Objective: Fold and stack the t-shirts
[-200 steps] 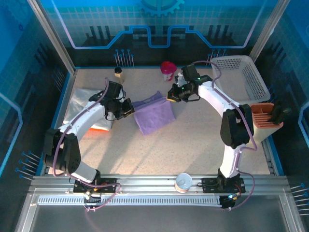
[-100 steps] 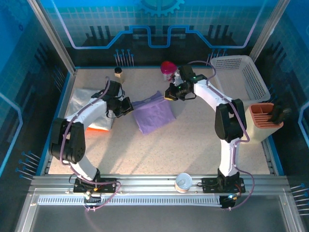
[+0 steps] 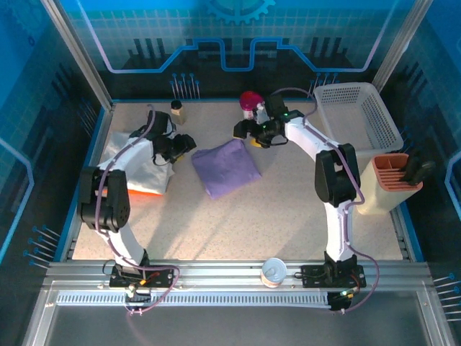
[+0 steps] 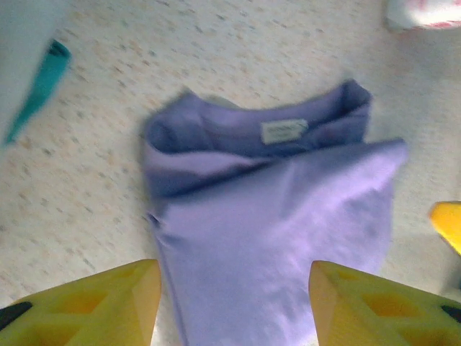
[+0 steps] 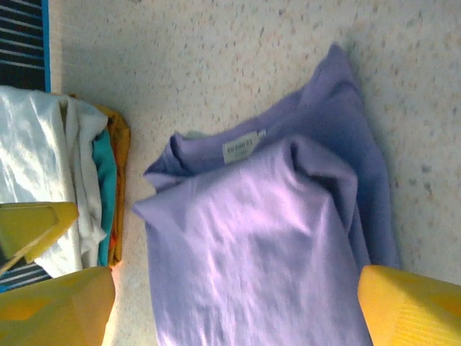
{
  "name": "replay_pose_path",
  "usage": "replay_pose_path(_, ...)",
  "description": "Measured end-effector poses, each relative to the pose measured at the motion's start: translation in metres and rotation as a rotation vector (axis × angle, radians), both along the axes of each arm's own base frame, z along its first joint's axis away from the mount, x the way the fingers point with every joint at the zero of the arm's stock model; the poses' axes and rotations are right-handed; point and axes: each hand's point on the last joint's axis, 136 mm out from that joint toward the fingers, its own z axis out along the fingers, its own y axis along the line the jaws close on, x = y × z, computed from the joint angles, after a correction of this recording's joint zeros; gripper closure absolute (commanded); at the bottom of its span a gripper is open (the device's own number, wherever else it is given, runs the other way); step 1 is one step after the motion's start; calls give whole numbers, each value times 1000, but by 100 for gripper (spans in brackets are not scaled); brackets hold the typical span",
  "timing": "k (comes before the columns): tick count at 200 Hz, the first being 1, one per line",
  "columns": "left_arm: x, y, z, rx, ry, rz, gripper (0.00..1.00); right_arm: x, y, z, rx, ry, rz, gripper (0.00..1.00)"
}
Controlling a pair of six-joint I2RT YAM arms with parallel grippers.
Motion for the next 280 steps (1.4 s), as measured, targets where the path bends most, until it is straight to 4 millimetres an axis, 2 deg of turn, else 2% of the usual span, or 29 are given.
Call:
replay_pose_path(23,-20,-30,9,-51,-15,-50,47,-19,1,12,51,8,21,14)
replay_pose_path(52,-49,-67,0,-118,20,-87,49,-40,4,18,117,37,27,14)
replay_pose_path(103,-73,-129,-7,-210,27,-144,50,-66,23,-3,204,124,23,14)
replay_pose_path(124,-74,-147,-23,-232,45,-156,51,-69,30,-11,247,141,15,15)
replay_pose_path(159,-73,-145,-67,-199,128,-125,51,-63,34,-40,273,173,0,15)
replay_pose_path(180,-70,-137,-82,-178,148,-116,52,-65,26,-61,263,201,-21,16)
replay_pose_path(224,-60,-115,-91,-176,162,-103,53,-64,18,-70,261,206,-32,17)
replay_pose_path(280,-66,-117,-96,-179,175,-156,55,-72,14,-72,262,183,-26,18)
